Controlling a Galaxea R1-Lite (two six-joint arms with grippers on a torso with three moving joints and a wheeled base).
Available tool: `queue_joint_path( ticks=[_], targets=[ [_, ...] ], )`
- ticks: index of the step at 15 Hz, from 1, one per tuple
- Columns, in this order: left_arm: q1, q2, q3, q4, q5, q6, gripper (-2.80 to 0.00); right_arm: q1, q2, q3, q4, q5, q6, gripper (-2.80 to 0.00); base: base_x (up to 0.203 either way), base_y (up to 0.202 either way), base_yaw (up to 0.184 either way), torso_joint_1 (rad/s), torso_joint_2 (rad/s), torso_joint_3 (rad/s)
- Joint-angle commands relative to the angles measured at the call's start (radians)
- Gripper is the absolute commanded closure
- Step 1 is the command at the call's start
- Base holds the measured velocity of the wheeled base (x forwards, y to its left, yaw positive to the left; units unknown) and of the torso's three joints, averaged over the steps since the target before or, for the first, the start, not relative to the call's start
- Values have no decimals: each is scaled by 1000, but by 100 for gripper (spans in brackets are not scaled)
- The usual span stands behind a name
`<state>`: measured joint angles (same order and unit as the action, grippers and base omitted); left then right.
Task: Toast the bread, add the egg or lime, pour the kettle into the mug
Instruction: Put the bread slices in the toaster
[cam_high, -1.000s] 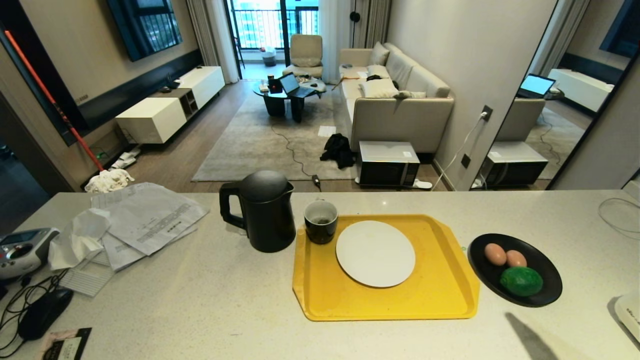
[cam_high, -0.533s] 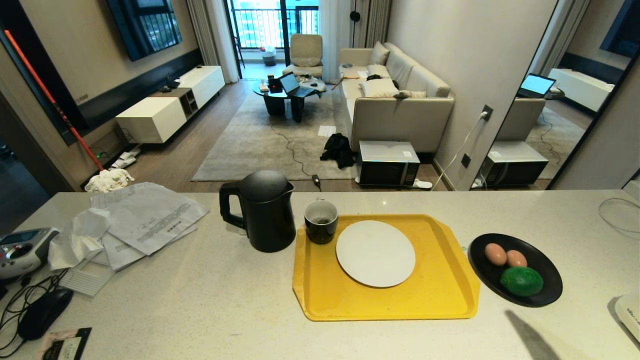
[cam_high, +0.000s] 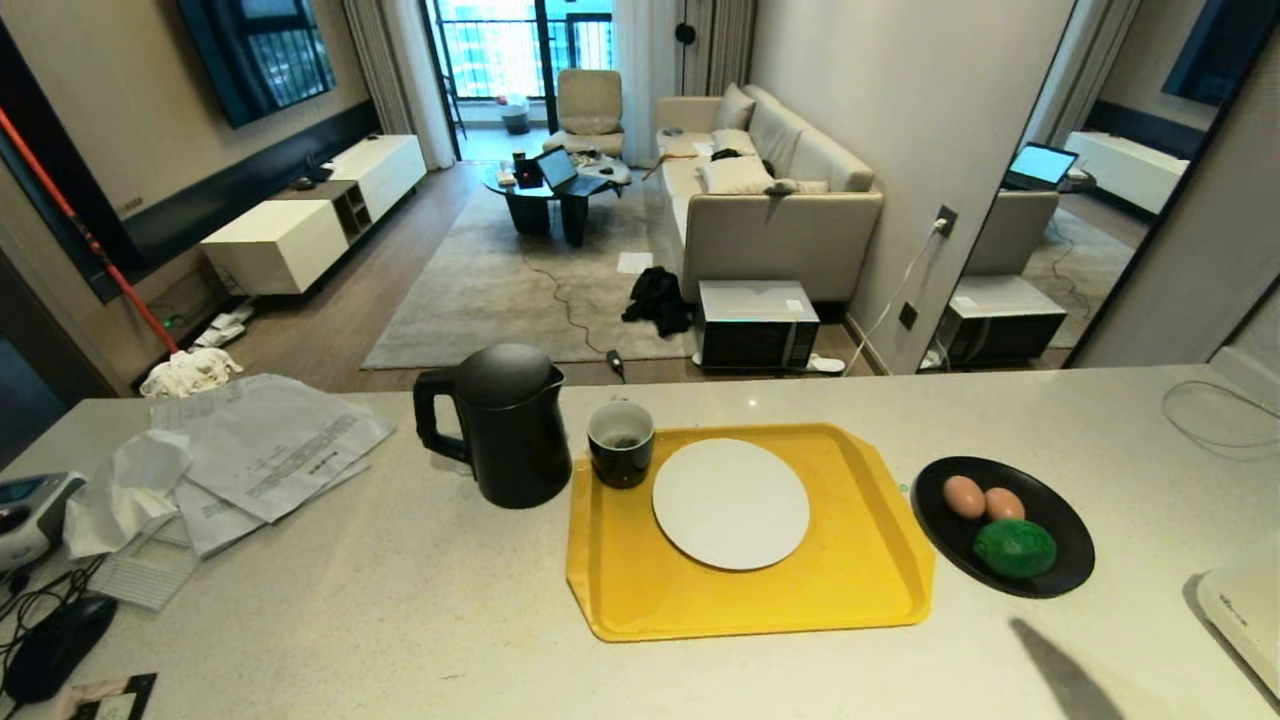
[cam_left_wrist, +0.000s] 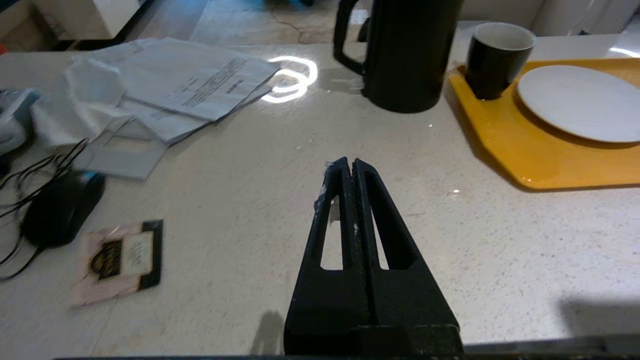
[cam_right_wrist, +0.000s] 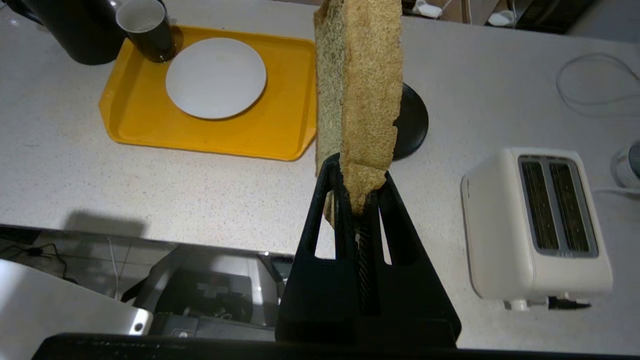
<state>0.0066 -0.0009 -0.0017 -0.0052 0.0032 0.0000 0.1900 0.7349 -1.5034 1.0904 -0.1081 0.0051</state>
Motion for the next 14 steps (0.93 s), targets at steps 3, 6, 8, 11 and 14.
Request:
queue_joint_path(
  ticks=[3,6,8,11,14],
  targets=[
    [0,-1,0,-1,0,0,0,0,1,2,6,1,-2,0,-2,8,-155,7,2,2],
    [1,-1,0,-1,0,0,0,0,0,2,6,1,-2,0,1,8,-171,5,2,2],
    [1,-1,0,-1,0,0,0,2,0,-1,6,1,-2,0,-1,8,-146,5,1,1],
    [1,1,0,-1,0,0,0,0,-1,-4,6,1,-2,0,2,2,-30,2,-1,1],
    [0,-1,0,-1,0,0,0,0,-2,-3,6,1,-2,0,0,0,0,0,0,0]
  ],
)
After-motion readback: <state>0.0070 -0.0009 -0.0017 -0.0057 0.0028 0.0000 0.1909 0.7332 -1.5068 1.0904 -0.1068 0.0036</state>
